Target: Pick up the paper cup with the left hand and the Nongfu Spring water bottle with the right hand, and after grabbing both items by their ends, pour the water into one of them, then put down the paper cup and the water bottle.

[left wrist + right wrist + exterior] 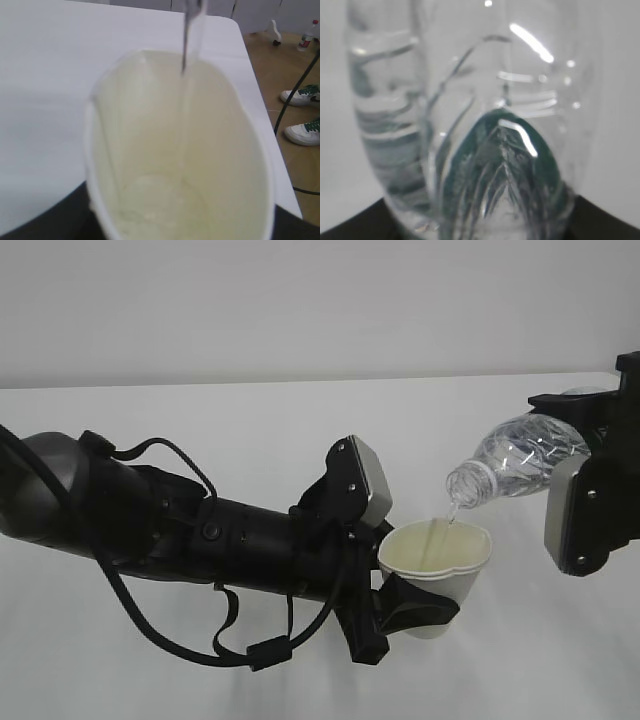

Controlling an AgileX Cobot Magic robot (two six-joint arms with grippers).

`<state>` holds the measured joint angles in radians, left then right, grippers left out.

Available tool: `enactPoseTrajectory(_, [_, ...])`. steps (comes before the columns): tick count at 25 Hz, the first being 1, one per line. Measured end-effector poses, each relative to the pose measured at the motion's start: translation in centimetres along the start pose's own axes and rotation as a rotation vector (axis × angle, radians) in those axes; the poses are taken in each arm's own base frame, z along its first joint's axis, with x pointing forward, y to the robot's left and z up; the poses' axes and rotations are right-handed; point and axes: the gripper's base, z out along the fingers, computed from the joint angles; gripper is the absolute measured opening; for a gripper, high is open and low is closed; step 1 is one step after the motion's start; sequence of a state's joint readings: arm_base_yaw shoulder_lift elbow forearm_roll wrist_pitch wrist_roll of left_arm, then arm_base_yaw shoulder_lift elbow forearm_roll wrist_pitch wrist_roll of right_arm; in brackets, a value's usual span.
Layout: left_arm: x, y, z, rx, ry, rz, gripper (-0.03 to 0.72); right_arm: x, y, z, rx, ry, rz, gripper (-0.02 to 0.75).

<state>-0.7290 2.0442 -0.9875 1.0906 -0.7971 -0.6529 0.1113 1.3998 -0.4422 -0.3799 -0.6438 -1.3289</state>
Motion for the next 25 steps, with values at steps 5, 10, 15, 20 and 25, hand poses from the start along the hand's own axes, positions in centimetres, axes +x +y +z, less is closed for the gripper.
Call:
enactPoseTrajectory(5, [0.00, 0.00, 0.00, 0.000, 0.000, 0.000, 0.390, 0.00, -0.01, 0.00, 0.001, 0.000, 0.000, 0.386])
enactPoseTrajectory(10, [0.00, 0.00, 0.00, 0.000, 0.000, 0.000, 0.390, 0.00, -0.02, 0.00, 0.002, -0.001, 0.000, 0.386])
enactPoseTrajectory(15, [0.00, 0.00, 0.00, 0.000, 0.000, 0.000, 0.390, 0.00, -0.02, 0.00, 0.002, -0.001, 0.000, 0.386])
enactPoseTrajectory(20, [0.00, 0.00, 0.00, 0.000, 0.000, 0.000, 0.390, 0.00, -0.02, 0.00, 0.002, -0.001, 0.000, 0.386])
enactPoseTrajectory(25, [0.00, 0.00, 0.00, 0.000, 0.000, 0.000, 0.390, 0.00, -0.02, 0.00, 0.002, -0.001, -0.002, 0.386])
